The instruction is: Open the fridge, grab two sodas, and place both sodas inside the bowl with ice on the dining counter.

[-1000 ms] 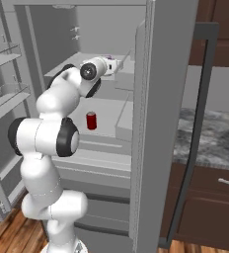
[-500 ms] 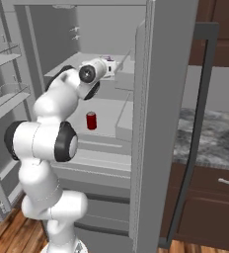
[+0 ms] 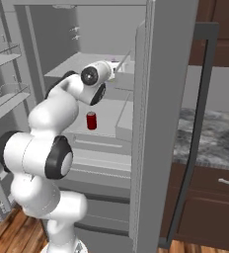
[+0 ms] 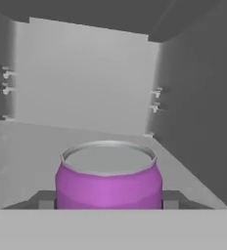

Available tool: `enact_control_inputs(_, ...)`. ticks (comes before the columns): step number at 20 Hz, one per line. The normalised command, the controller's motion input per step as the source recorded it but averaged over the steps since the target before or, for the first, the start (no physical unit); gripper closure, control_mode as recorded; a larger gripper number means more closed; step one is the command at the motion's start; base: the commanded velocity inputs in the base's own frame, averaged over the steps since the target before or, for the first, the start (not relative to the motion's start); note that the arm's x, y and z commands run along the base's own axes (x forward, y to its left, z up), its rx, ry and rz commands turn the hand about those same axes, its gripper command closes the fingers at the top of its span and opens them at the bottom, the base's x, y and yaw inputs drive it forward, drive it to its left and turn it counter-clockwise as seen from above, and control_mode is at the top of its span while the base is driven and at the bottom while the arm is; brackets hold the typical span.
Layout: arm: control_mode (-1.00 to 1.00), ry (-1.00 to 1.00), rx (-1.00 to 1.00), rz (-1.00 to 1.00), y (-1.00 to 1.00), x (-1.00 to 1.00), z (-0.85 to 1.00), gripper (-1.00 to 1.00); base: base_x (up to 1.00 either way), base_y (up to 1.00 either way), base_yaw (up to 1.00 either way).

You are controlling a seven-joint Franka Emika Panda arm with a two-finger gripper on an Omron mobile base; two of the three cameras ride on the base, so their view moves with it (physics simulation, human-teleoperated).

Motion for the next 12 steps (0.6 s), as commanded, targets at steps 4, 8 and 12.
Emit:
enact_control_inputs(4,-1.00,0.27,-0.13,-0.18,0.13,-0.42,0.54,1.00,0.00,0.00,0.00)
enact_control_inputs(8,-1.00,0.34,-0.17,-0.13,0.45,-0.33,0.75,1.00,0.00,0.00,0.00)
enact_control_inputs(12,-1.00,0.27,-0.06,-0.08,0.30,-0.55,0.50,1.00,0.00,0.00,0.00)
